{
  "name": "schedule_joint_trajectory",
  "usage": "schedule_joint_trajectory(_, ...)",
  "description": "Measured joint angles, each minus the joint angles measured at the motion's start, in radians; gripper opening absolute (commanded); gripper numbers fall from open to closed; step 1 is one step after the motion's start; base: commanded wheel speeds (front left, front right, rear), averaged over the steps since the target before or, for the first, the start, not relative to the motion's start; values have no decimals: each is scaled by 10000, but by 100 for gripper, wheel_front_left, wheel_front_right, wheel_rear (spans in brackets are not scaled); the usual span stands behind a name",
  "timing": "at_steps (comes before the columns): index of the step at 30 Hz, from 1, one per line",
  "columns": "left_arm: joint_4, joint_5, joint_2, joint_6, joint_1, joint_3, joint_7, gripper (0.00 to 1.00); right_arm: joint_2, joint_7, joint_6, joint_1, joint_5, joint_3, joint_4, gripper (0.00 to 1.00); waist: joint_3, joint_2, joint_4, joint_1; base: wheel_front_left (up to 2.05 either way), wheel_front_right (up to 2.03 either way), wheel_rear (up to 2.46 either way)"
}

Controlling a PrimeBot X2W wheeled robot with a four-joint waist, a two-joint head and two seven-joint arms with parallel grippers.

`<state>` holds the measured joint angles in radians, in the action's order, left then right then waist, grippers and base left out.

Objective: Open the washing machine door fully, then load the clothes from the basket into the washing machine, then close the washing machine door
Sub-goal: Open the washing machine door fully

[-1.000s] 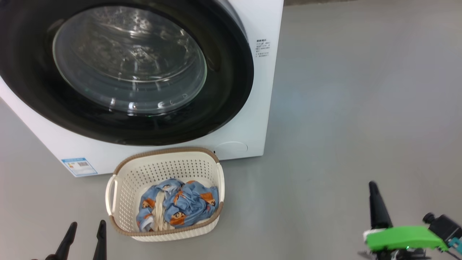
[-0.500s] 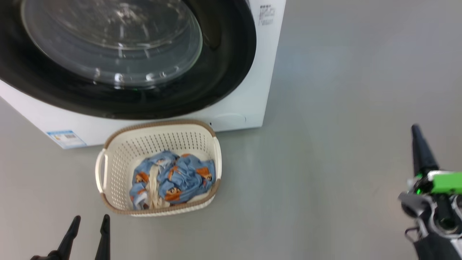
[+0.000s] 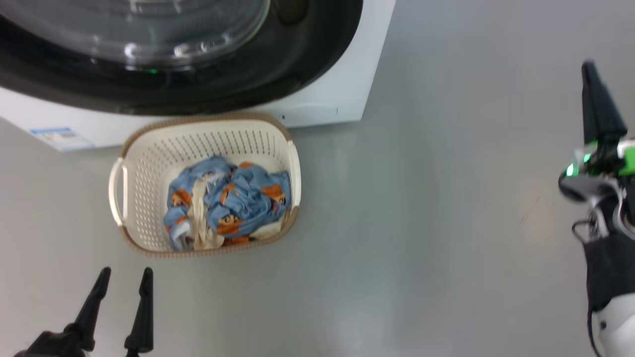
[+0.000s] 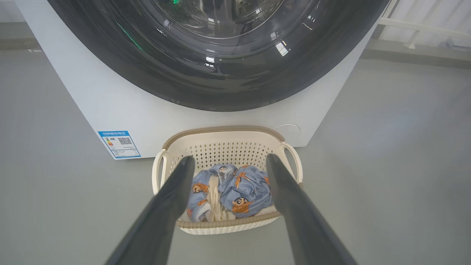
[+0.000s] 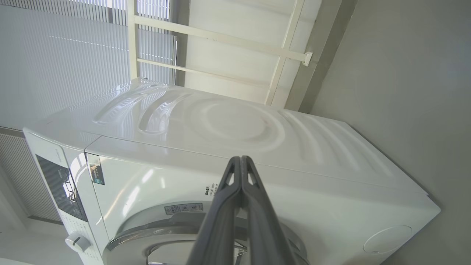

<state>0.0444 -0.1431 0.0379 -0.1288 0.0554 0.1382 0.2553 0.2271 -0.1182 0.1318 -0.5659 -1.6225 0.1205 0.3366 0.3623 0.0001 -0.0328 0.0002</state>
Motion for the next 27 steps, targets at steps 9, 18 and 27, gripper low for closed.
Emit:
schedule_joint_trajectory(9,-272,0,63,-4,-464,-104,0,100,320,-495,-2,-1788,303,-165,86,0,1045,0,280,-1,0,0,0)
schedule_joint_trajectory(18,-433,-4,52,-4,-706,-184,0,100,564,-1273,-2,-3393,654,-1014,13,0,1772,-1,844,0,0,0,0)
schedule_joint_trajectory(27,-541,-33,17,-4,-995,-368,0,100,644,-1758,-2,-4398,819,-2040,-100,0,2138,0,1394,-2,0,0,0)
